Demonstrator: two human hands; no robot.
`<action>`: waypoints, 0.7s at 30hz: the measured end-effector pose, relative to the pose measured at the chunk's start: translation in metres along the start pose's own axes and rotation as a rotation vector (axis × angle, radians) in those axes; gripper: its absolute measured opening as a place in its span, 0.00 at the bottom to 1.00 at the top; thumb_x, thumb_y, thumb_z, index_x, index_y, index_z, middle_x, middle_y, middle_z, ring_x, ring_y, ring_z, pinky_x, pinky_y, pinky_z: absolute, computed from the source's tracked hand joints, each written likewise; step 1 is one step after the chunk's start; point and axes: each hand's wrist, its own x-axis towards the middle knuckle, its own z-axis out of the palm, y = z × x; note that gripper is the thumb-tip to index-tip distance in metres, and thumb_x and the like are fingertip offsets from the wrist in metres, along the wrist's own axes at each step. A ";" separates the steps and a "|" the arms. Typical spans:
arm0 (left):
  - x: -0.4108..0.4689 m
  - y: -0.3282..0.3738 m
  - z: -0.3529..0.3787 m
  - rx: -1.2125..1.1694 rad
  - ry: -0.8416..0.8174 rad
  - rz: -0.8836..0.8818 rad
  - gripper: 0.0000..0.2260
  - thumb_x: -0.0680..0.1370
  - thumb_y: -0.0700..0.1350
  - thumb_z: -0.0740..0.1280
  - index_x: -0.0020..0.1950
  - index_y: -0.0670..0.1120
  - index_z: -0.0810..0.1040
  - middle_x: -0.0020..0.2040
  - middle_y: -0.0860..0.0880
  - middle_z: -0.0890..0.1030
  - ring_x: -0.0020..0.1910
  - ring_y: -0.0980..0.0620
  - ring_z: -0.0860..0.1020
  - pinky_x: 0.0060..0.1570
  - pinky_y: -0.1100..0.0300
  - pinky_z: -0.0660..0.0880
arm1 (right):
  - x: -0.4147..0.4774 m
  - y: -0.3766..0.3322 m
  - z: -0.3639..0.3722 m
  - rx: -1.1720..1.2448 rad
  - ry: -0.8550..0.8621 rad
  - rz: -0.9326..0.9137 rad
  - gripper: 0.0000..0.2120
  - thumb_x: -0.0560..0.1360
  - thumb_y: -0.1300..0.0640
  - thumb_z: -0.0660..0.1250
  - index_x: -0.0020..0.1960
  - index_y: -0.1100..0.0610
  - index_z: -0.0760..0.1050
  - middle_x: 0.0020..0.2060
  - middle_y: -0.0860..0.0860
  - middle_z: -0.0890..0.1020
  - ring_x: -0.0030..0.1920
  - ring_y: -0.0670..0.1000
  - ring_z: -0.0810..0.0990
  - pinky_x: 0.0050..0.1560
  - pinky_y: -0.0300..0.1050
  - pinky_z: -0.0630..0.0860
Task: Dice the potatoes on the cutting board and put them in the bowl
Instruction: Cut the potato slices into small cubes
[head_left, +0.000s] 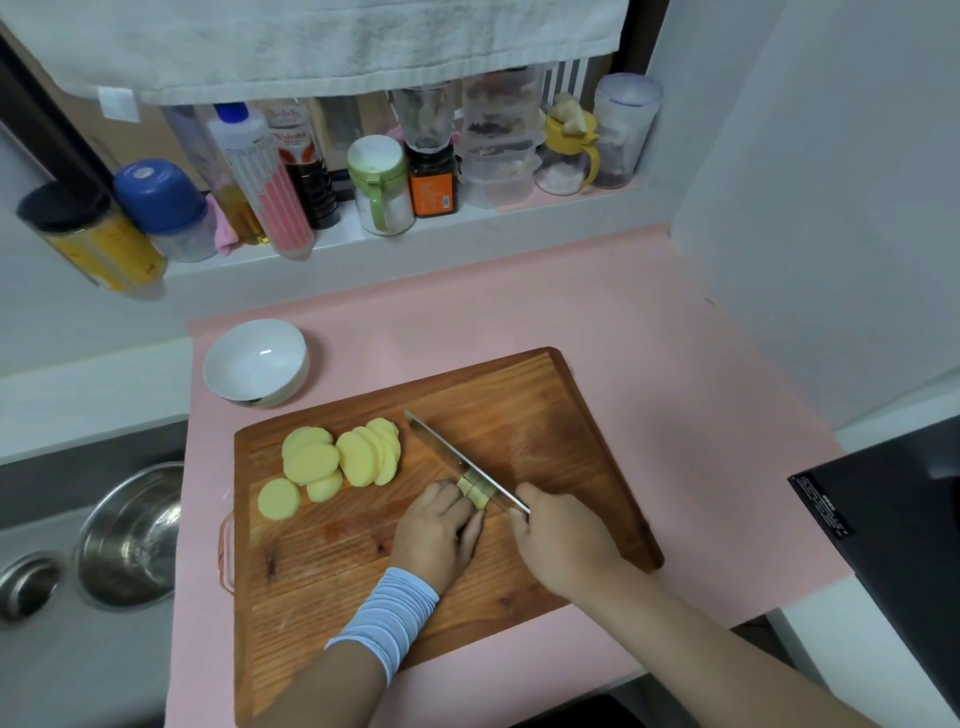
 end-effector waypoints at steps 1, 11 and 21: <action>0.000 -0.001 0.000 0.001 0.003 -0.006 0.08 0.76 0.42 0.70 0.37 0.45 0.76 0.38 0.49 0.74 0.41 0.49 0.73 0.46 0.61 0.72 | -0.002 0.000 0.000 -0.010 0.008 -0.005 0.08 0.83 0.49 0.56 0.54 0.50 0.72 0.43 0.51 0.83 0.46 0.57 0.82 0.40 0.48 0.73; 0.000 0.001 0.002 -0.010 0.020 -0.005 0.07 0.78 0.43 0.67 0.51 0.44 0.84 0.48 0.50 0.82 0.47 0.48 0.77 0.52 0.60 0.75 | -0.036 0.004 -0.001 -0.147 0.025 -0.032 0.11 0.84 0.49 0.54 0.61 0.49 0.71 0.47 0.48 0.84 0.46 0.54 0.83 0.43 0.49 0.78; 0.001 -0.001 0.004 -0.005 -0.002 -0.016 0.06 0.79 0.44 0.67 0.48 0.45 0.84 0.46 0.51 0.81 0.45 0.50 0.76 0.52 0.63 0.72 | -0.041 0.010 -0.004 -0.124 -0.024 0.003 0.07 0.84 0.50 0.55 0.56 0.50 0.70 0.45 0.51 0.83 0.46 0.56 0.82 0.39 0.48 0.72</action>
